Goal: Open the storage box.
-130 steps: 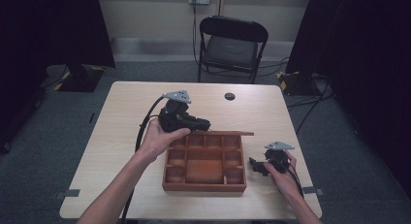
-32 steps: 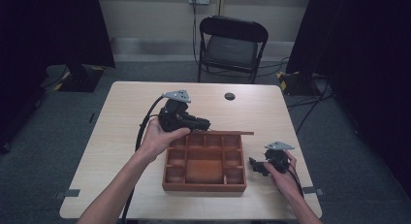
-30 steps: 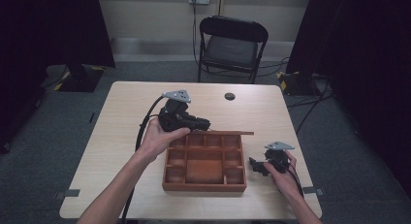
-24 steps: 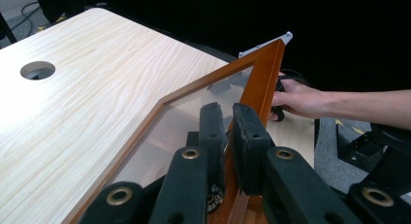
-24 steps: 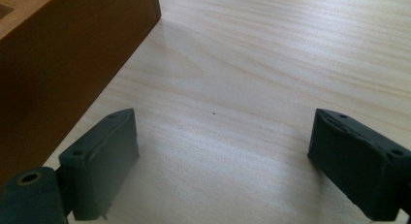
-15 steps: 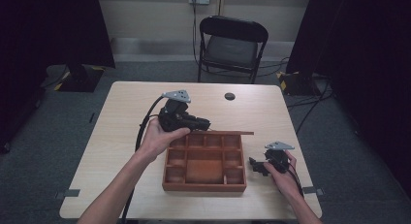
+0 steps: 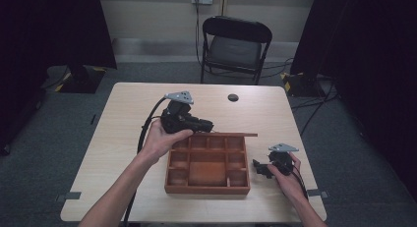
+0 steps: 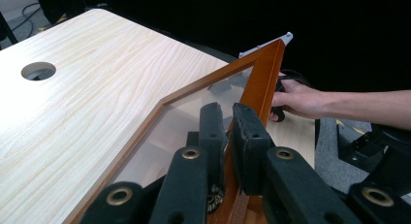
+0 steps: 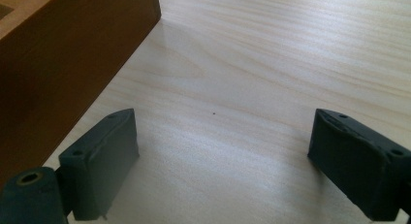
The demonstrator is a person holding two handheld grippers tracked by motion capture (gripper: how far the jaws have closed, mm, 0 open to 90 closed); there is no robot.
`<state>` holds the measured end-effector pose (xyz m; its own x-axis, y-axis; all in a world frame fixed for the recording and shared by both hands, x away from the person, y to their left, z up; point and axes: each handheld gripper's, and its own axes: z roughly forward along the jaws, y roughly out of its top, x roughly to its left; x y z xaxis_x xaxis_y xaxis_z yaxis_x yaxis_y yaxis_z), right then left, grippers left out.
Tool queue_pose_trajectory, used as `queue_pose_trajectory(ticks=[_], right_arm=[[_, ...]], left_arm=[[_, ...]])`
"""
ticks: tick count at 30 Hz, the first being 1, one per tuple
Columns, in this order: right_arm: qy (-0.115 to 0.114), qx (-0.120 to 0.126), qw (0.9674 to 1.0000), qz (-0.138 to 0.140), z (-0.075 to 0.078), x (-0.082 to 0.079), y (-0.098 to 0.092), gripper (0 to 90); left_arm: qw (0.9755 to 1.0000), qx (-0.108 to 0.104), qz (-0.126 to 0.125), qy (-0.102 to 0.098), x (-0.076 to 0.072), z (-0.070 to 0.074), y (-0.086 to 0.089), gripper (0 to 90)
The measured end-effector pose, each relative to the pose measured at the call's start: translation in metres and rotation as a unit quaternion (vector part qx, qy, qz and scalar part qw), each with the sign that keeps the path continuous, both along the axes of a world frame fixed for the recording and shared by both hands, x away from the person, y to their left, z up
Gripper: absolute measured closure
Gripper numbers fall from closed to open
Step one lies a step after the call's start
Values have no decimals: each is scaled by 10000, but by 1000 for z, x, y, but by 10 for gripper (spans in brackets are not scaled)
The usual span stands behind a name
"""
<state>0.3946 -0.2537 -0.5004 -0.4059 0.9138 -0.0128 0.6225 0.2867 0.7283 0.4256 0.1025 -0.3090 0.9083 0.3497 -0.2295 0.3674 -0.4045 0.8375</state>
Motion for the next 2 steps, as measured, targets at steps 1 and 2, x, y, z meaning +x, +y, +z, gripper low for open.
queue_pose_trajectory(ticks=[1, 2], right_arm=[[0, 1, 10000, 0, 0, 0, 0, 96], [-1, 0, 10000, 0, 0, 0, 0, 96]], left_arm=[[10000, 0, 0, -2, 0, 0, 0, 833], [10000, 1, -2, 0, 0, 0, 0, 833]])
